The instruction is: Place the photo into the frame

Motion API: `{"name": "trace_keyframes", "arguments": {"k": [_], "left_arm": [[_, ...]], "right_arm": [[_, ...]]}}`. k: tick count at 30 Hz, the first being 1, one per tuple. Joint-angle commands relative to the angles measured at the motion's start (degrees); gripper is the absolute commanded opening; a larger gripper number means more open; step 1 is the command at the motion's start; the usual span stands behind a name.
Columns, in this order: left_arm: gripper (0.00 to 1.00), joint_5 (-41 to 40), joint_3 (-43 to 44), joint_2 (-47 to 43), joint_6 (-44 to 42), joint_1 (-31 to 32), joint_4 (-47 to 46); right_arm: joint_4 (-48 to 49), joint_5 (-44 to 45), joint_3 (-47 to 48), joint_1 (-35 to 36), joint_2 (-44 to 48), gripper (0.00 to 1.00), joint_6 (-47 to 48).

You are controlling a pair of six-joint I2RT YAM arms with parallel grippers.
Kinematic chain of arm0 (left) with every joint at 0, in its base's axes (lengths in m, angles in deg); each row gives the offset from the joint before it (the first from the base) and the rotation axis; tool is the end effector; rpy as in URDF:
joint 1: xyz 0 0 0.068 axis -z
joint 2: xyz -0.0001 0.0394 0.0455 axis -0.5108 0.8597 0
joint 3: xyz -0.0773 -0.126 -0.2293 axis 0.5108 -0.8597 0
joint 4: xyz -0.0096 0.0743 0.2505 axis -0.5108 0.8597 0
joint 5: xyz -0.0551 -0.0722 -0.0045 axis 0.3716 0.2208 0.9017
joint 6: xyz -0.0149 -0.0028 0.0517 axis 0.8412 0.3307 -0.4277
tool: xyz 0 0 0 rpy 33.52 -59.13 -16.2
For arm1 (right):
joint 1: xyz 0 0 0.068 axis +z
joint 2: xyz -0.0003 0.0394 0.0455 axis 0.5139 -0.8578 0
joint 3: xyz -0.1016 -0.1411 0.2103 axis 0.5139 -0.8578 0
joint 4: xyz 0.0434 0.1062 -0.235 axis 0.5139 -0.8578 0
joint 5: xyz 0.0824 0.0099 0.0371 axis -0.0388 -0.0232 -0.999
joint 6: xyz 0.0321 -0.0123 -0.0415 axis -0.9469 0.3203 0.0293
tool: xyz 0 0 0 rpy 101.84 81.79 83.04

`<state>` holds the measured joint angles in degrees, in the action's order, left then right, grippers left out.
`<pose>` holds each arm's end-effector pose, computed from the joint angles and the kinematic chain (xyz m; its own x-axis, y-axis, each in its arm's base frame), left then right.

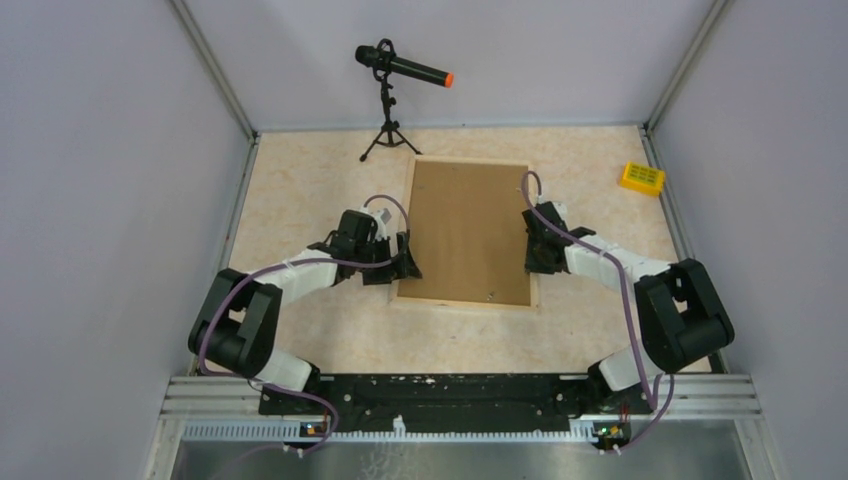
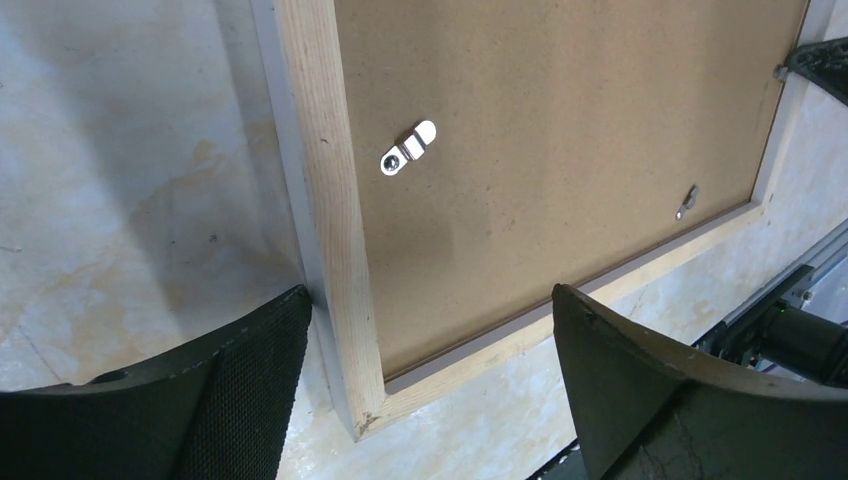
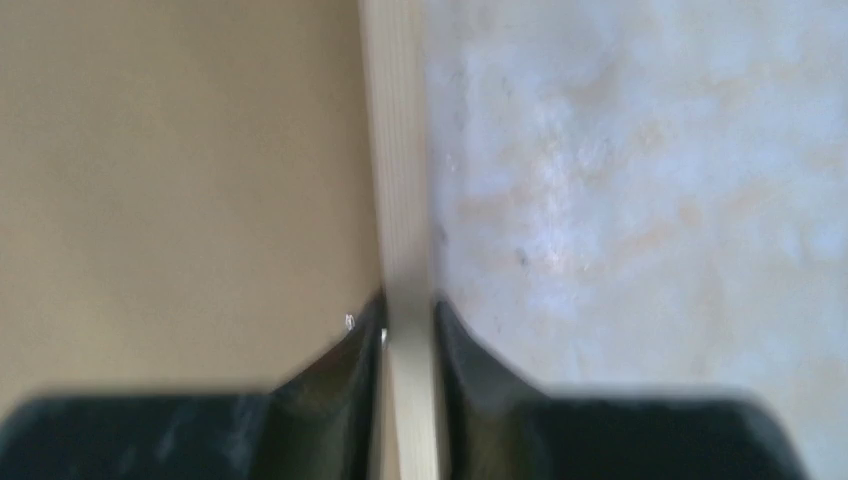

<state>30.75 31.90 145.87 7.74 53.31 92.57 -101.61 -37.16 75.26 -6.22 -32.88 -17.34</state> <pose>0.2553 -0.1209 0.1634 -0.9169 -0.1191 -0.3810 0.1300 0.8133 -0.5672 0.2554 0.1092 0.1692 -0.8564 0.0999 -0.5066 0.0873 0.9950 0.0486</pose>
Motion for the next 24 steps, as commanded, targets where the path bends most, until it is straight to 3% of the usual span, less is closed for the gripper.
{"name": "trace_keyframes", "arguments": {"k": [1,10,11,13,16,20,24], "left_arm": [[0.93,1.4,-2.4,-1.2,1.1,0.7,-2.4],[0.93,2.9,-6.1,-4.0,3.3,2.5,-5.2],[0.93,2.8,-5.9,-4.6,3.2,2.5,-4.8],[0.93,2.7,-4.6,-5.9,2.7,2.5,-3.0],[0.97,0.4,-2.1,-8.0,1.1,2.5,0.6],[0.99,-5.9,3.5,-9.6,-1.8,2.4,7.9],[0.96,-8.2,8.4,-6.6,-6.5,2.5,11.8]], "right_arm": [[-2.5,7.2,-0.8,0.3,-3.1,0.01,-4.5],[0.8,3.4,-4.2,0.3,4.4,0.0,-10.9],[0.6,3.3,-3.6,0.3,5.4,0.06,-10.2],[-1.0,3.1,-1.4,0.3,6.7,0.3,-8.5],[-1.9,1.9,0.7,0.3,8.2,0.56,-5.6],[0.3,-0.2,0.0,0.3,9.9,0.76,-2.3],[1.9,0.7,-0.9,0.3,9.4,0.81,-1.5]]}}
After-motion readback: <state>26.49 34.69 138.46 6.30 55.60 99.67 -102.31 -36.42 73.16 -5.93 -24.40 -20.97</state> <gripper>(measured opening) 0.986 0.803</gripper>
